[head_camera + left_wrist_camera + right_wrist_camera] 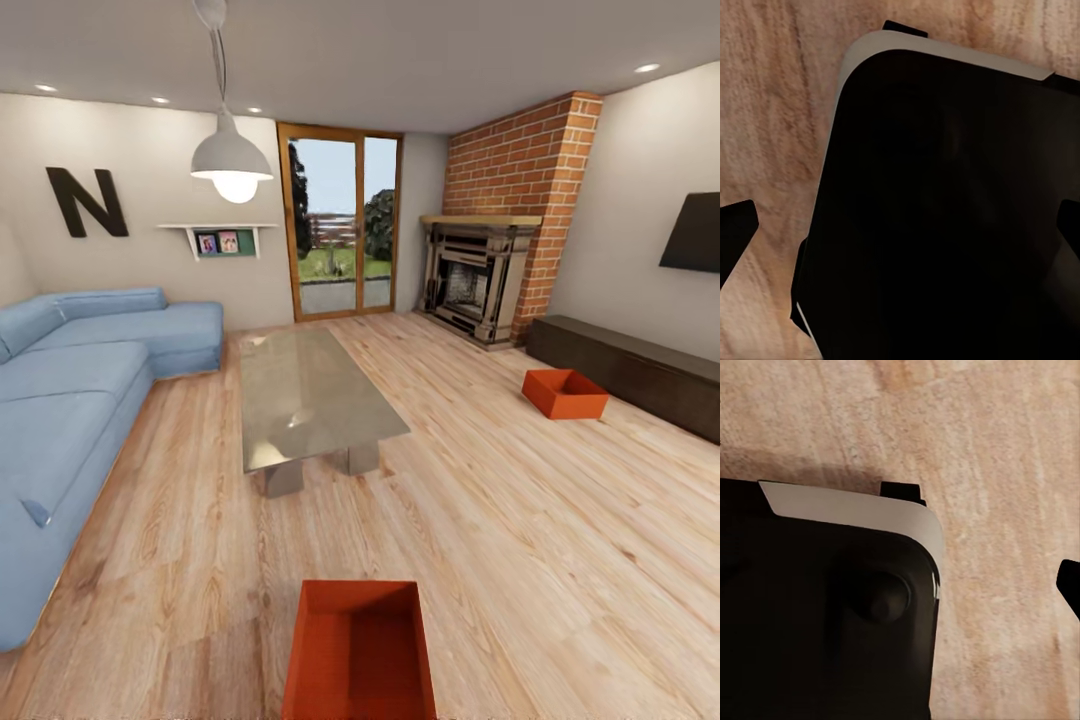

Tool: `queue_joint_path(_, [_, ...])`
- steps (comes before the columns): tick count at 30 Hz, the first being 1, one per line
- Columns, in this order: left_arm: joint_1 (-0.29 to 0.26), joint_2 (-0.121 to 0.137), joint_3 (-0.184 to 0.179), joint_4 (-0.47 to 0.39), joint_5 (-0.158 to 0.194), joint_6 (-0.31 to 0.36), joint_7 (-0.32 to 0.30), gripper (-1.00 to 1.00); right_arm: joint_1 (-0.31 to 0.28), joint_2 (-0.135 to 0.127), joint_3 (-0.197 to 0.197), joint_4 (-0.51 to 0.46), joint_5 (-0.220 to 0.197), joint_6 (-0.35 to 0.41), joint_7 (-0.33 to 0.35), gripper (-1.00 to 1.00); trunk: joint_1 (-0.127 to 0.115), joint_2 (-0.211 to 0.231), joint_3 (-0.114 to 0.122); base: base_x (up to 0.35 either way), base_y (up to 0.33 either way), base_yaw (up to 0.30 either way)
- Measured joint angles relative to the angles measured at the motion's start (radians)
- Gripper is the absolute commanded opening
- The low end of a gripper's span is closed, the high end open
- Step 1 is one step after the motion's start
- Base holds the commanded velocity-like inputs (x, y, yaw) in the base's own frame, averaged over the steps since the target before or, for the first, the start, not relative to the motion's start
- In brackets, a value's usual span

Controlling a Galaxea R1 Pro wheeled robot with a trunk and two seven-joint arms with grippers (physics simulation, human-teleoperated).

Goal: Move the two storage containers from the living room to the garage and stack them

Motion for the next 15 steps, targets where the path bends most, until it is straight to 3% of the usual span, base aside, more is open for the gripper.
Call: queue_joint_path(15, [0.000, 0.003, -0.003, 0.004, -0.004, 0.000, 0.001, 1.00, 0.000, 0.002, 0.003, 0.000, 0.001, -0.004, 0.000, 1.00, 0.000, 0.000, -0.024, 0.000, 0.000, 0.000])
